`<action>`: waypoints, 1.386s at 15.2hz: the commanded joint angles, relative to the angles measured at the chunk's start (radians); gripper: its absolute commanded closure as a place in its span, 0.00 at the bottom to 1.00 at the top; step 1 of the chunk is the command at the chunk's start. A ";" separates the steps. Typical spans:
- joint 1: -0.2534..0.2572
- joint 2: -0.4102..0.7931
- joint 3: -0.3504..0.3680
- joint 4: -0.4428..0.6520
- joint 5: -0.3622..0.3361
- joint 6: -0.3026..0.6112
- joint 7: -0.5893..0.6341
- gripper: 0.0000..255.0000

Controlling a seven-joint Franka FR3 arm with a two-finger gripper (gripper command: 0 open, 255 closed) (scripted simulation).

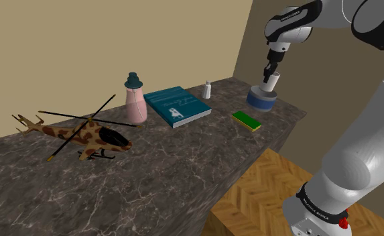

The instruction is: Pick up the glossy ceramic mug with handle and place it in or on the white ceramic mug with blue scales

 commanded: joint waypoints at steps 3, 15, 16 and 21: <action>0.000 0.000 0.000 -0.001 0.000 0.001 0.000 1.00; 0.004 -0.029 0.000 0.092 -0.012 -0.120 0.008 0.00; 0.004 -0.029 0.000 0.092 -0.012 -0.120 0.008 0.00; 0.004 -0.029 0.000 0.092 -0.012 -0.120 0.008 0.00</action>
